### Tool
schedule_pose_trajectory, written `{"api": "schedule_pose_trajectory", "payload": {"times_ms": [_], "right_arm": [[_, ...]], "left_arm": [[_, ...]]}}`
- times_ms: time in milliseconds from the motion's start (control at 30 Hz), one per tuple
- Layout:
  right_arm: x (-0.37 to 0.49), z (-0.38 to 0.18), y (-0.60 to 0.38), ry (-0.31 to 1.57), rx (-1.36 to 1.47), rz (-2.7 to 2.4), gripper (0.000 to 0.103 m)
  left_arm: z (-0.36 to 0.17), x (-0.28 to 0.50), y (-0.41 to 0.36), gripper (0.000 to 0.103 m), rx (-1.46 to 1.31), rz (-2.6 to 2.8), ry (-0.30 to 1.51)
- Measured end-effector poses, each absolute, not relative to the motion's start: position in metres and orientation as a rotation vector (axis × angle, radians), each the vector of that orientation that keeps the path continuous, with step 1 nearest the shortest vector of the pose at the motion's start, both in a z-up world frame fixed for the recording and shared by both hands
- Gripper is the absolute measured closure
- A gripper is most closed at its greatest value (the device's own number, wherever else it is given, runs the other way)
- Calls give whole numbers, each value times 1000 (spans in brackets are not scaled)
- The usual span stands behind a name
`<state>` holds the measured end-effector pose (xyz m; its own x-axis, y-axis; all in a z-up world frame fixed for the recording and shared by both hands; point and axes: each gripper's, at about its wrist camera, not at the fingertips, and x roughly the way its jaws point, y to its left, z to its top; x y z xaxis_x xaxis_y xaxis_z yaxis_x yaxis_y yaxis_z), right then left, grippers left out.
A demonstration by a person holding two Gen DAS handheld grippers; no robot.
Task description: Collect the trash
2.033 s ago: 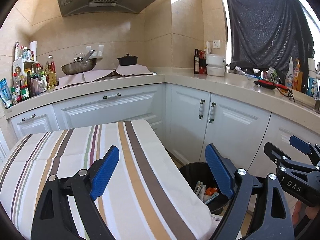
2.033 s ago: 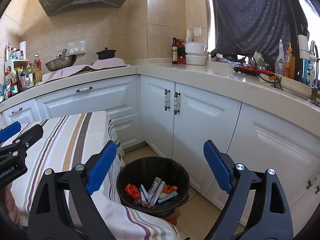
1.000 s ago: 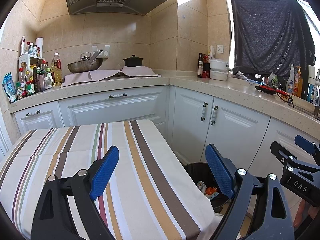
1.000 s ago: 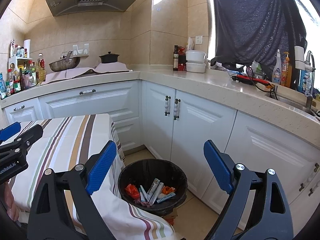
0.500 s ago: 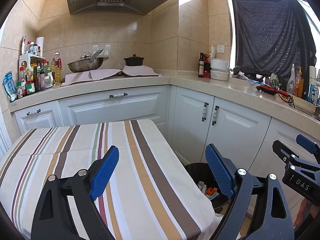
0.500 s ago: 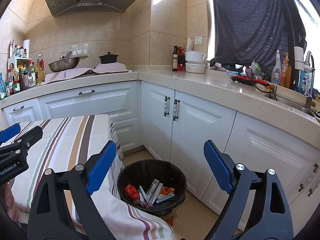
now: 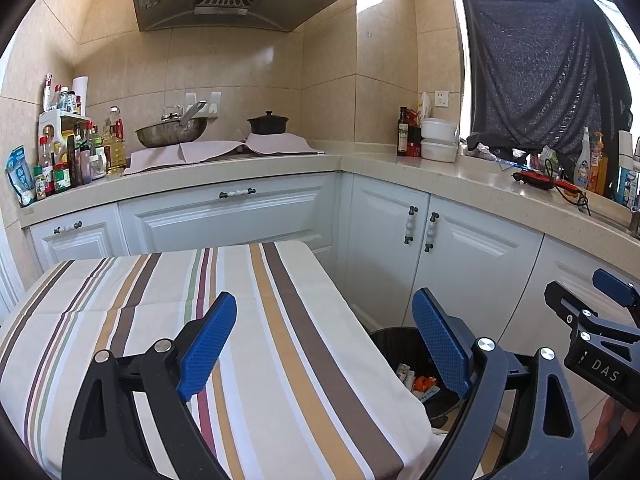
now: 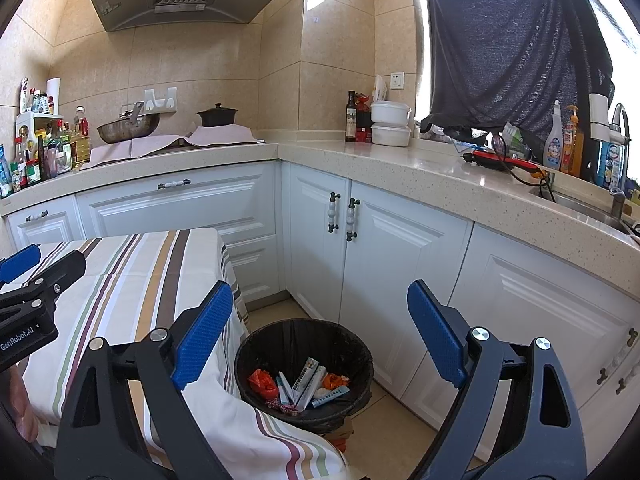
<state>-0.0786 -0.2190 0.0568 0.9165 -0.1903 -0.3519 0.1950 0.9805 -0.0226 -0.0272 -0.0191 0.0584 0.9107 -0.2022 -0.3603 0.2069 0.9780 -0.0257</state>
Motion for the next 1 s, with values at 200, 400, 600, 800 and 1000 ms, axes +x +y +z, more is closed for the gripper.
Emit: {"api": "schedule_pose_trajectory", "payload": {"times_ms": [200, 400, 600, 800, 1000], "right_arm": [[-78, 57, -220, 362, 12, -198, 16], [-77, 56, -220, 363, 11, -198, 16], [-77, 56, -219, 364, 12, -198, 16], [-76, 56, -219, 364, 13, -198, 16], [-76, 56, -219, 365, 13, -196, 16]], "left_arm": [[59, -27, -18, 14, 6, -203, 359], [58, -26, -22, 14, 17, -225, 368], [58, -29, -28, 13, 62, -226, 347], [56, -28, -31, 11, 61, -249, 358], [56, -29, -33, 9, 57, -219, 332]]}}
